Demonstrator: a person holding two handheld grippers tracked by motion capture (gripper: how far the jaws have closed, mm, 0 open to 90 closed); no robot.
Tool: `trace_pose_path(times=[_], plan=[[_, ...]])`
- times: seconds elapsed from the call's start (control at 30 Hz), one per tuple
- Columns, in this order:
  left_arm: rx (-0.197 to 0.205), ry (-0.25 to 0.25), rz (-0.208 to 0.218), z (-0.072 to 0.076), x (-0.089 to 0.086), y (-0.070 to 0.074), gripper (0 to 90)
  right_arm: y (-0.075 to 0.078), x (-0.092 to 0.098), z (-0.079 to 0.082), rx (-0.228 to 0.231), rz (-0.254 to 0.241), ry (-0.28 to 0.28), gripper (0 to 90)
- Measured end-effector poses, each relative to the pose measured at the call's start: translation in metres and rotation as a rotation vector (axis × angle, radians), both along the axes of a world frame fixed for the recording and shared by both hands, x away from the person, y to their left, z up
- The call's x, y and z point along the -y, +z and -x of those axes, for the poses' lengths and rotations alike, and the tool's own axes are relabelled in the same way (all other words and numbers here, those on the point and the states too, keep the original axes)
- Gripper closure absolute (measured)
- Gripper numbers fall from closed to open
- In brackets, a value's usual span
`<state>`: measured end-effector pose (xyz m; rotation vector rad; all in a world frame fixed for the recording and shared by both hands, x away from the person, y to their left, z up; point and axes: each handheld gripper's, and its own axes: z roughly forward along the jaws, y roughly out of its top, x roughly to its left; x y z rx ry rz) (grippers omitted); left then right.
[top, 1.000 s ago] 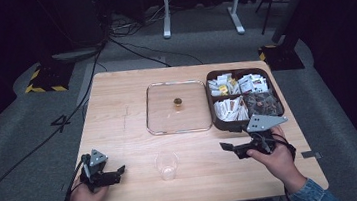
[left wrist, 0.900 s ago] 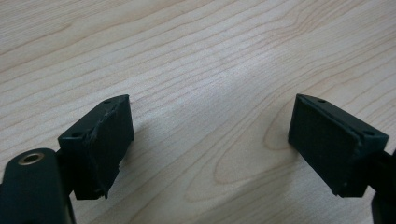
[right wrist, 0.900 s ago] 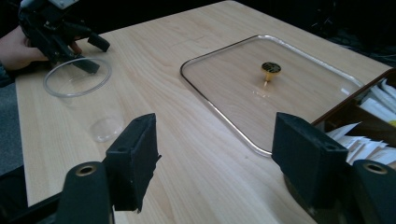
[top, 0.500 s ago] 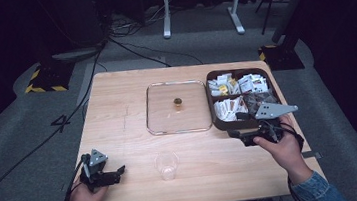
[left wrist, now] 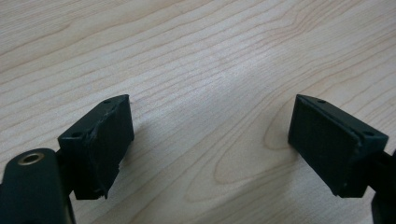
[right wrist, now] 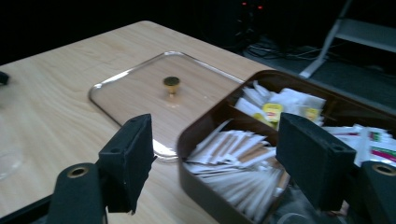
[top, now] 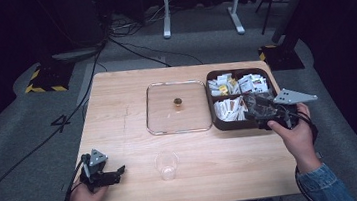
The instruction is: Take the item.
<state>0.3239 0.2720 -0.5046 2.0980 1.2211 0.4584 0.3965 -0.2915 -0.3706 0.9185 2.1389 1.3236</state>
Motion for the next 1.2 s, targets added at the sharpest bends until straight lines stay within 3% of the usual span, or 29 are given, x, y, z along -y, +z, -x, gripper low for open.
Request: trace_pose_path(times=[0.27, 0.67, 0.83, 0.97, 1.2], plan=[[0.001, -0.001, -0.002, 0.000, 0.000, 0.000, 14.5, -0.002, 0.028, -0.010, -0.010, -0.023, -0.095, 27.6], [0.001, -0.002, -0.002, 0.000, 0.000, 0.000, 14.6, -0.013, 0.055, -0.027, 0.021, 0.042, -0.211, 22.1], [0.001, 0.001, -0.001, 0.000, 0.000, 0.000, 14.7, -0.023, 0.060, -0.037, -0.009, 0.012, -0.216, 22.5], [0.001, 0.001, -0.001, 0.000, 0.000, 0.000, 14.7, -0.031, 0.059, -0.044, -0.026, 0.041, -0.223, 24.9], [0.001, 0.001, -0.001, 0.000, 0.000, 0.000, 14.7, -0.046, 0.059, -0.055, -0.075, 0.048, -0.237, 28.2]])
